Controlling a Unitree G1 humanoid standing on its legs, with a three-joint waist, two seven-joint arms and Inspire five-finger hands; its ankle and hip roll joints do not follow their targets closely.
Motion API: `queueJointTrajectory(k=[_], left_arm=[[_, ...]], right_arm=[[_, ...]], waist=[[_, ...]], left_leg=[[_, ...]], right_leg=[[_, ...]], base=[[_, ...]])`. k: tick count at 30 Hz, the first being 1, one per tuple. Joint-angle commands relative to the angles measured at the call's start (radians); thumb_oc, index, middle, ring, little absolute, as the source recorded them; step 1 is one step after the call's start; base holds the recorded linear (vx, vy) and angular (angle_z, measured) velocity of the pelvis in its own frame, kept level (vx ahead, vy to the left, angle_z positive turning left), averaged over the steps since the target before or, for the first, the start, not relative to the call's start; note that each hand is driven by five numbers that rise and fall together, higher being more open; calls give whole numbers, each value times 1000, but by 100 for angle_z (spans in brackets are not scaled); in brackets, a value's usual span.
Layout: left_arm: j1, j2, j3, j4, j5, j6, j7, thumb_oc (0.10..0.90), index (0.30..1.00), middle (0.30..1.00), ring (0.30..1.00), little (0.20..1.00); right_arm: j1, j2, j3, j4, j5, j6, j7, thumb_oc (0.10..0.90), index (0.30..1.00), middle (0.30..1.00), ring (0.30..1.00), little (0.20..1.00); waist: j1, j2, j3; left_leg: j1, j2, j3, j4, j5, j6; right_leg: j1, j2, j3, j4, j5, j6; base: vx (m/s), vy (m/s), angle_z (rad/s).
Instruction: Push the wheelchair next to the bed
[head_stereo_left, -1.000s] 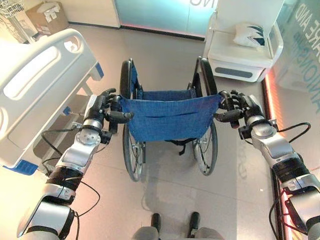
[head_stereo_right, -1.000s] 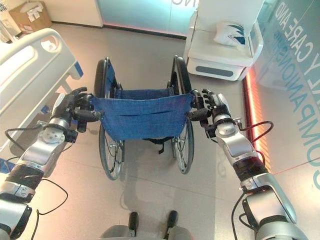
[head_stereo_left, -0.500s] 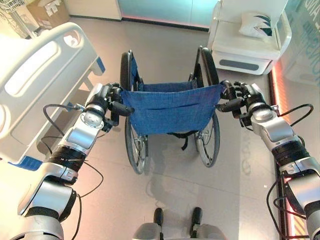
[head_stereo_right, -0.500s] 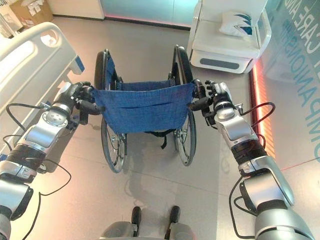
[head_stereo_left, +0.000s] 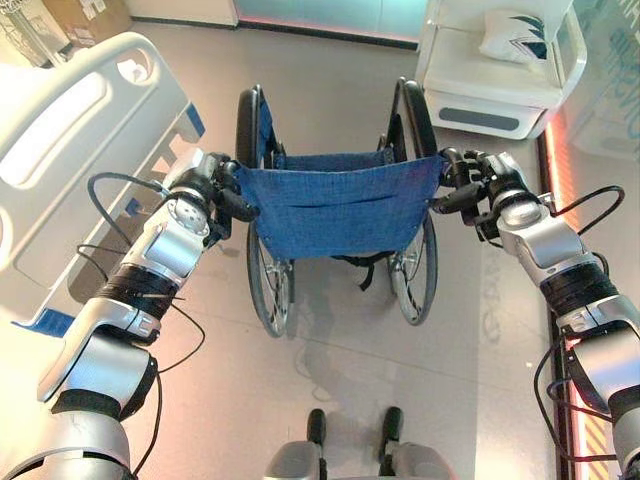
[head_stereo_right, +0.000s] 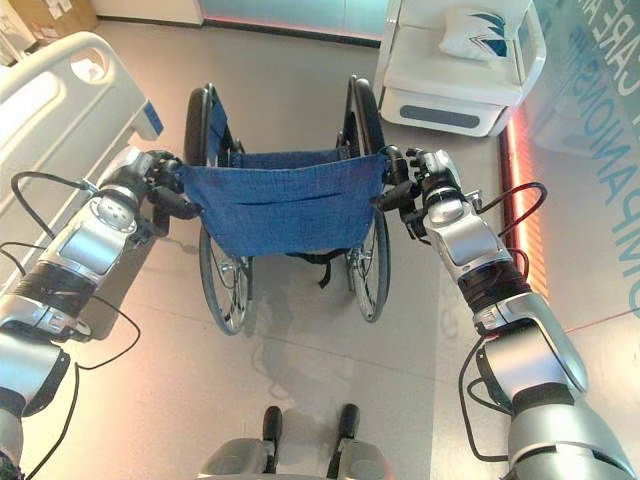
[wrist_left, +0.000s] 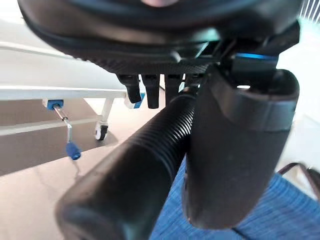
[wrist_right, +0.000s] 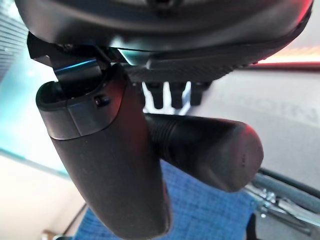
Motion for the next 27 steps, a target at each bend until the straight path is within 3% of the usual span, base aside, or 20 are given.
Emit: queueJointTrajectory(k=[1, 10, 16, 19, 27], left_arm=[[53, 100, -19, 192, 175, 148, -68, 800, 900, 900, 900, 900], [14, 50, -57, 263, 227, 227, -210, 800, 900, 900, 900, 900], [-7, 23, -60, 313, 159, 254, -279, 800, 900, 900, 900, 900], [10, 10, -50, 319, 146, 238, -267, 800, 900, 900, 900, 900], [16, 4, -59, 317, 190, 143, -222, 800, 900, 900, 900, 900]], right_arm=[[-59, -151, 13, 63, -56, -14, -71, 800, 900, 900, 900, 900], [-105, -130, 48, 77, -64, 5, -53, 800, 900, 900, 900, 900], [-135, -117, 65, 101, -43, -9, -61, 800, 900, 900, 900, 900], [-137, -110, 61, 92, -7, -29, -65, 800, 900, 900, 900, 900], [-160, -103, 89, 106, -59, 37, 36, 800, 900, 900, 900, 900]], waist=[[36, -16, -26], [29, -14, -20], [28, -11, -13], [27, -10, -11], [31, -9, -12]], left_leg=[[-74, -35, 21, 102, -94, 9], [-84, -33, 26, 115, -93, 3], [-90, -30, 26, 121, -91, 1], [-92, -32, 25, 122, -90, 1], [-94, -33, 28, 119, -87, -1]], right_leg=[[-22, 8, -9, 154, -136, 1], [-25, 5, -14, 160, -140, -2], [-27, 2, -19, 166, -142, -4], [-30, 2, -18, 168, -141, -5], [-30, -1, -23, 166, -141, -5]], base=[[0, 0, 0], [-3, -1, 0], [-16, -3, 3], [0, 0, 0], [0, 0, 0]])
